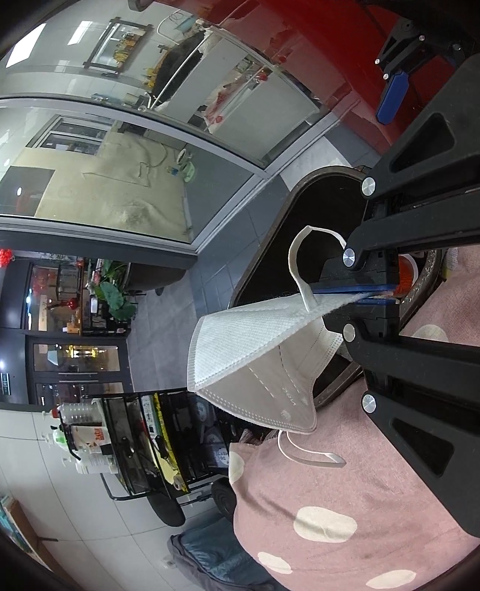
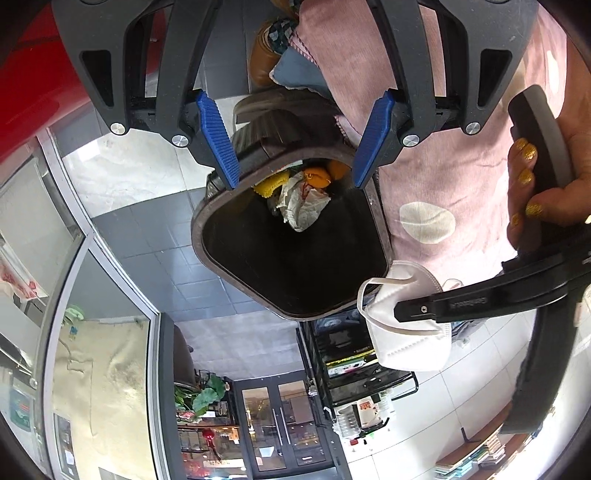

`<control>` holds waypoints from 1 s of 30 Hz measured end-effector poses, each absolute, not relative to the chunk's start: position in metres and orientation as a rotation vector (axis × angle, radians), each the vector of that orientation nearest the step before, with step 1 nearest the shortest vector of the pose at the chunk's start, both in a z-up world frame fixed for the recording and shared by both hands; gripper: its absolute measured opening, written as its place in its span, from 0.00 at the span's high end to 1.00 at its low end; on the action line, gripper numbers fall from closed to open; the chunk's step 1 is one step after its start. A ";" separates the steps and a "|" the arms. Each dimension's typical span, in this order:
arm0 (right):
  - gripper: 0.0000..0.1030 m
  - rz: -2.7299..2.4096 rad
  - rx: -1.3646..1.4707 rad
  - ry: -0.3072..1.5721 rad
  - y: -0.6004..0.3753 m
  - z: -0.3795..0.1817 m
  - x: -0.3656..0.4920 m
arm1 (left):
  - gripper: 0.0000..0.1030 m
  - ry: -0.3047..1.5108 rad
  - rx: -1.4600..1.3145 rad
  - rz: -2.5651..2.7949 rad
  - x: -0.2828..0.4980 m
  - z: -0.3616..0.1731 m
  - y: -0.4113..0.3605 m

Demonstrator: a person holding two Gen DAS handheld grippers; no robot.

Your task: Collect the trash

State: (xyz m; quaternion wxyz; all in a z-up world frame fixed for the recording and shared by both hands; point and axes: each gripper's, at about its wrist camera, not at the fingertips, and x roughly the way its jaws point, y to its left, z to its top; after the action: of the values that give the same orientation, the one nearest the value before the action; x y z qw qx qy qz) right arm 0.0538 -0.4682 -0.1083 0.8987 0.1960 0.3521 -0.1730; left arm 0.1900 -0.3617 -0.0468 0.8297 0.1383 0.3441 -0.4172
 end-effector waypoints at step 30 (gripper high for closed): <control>0.18 -0.393 0.385 0.667 -0.452 -0.091 0.027 | 0.06 0.584 0.215 -0.783 0.169 -0.017 -0.293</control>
State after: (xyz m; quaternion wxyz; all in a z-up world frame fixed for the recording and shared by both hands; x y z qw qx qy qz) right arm 0.0267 -0.4523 -0.0913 0.9081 0.1865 0.3232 -0.1903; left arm 0.1686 -0.2929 -0.0173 0.8775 0.1031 0.2798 -0.3755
